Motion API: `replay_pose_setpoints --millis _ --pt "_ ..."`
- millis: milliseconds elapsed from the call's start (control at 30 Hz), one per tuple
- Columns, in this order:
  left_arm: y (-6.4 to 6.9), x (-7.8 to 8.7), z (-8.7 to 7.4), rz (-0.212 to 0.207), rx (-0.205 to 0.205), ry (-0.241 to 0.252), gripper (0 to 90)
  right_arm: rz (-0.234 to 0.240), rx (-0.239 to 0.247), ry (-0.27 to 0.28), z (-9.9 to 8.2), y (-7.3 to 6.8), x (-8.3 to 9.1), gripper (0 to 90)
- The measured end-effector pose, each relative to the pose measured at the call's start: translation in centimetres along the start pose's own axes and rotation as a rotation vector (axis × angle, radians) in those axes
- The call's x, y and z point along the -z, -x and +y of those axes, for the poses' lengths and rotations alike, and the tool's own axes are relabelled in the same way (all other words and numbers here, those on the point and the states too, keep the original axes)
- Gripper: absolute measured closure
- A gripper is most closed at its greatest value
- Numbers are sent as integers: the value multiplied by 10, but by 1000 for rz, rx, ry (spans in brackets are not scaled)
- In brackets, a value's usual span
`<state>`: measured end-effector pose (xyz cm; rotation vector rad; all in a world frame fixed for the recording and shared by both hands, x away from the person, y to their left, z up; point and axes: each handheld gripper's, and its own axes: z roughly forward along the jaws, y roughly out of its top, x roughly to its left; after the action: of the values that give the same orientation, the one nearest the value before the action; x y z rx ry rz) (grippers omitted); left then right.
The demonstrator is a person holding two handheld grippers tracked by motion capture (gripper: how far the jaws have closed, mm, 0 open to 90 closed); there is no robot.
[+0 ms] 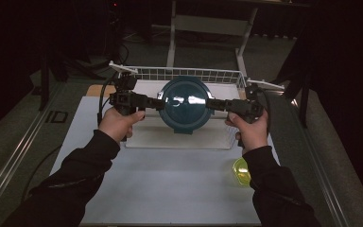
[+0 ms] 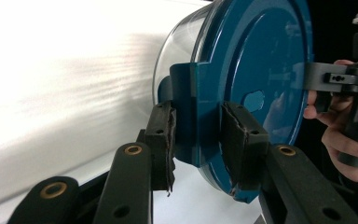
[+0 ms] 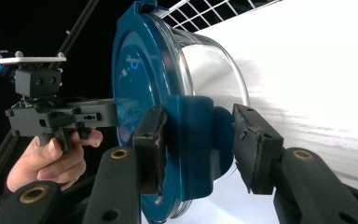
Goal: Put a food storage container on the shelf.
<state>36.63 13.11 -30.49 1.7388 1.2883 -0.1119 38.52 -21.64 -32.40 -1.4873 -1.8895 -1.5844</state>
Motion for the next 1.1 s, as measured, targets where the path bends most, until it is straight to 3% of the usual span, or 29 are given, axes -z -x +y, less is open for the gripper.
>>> replay_pose_setpoints --millis 233,433,600,800,900,1000,1100 --pt "-4 -6 9 -25 6 19 613 13 -99 0 11 16 -4 555" --pt "-14 -10 11 -62 51 42 588 -7 -134 -4 21 18 -9 546" --pt "-20 -13 12 -80 72 62 562 -39 -135 1 25 17 -12 531" --pt "-23 -19 12 -68 52 112 530 -98 -110 -9 31 15 -16 513" --pt "-24 -18 11 -81 29 124 505 -152 -41 -8 34 6 -16 490" --pt "-23 -18 10 -78 21 124 489 -158 -20 5 34 3 -13 488" --pt "-21 -15 7 -73 -11 132 448 -182 41 6 32 -4 -9 463"
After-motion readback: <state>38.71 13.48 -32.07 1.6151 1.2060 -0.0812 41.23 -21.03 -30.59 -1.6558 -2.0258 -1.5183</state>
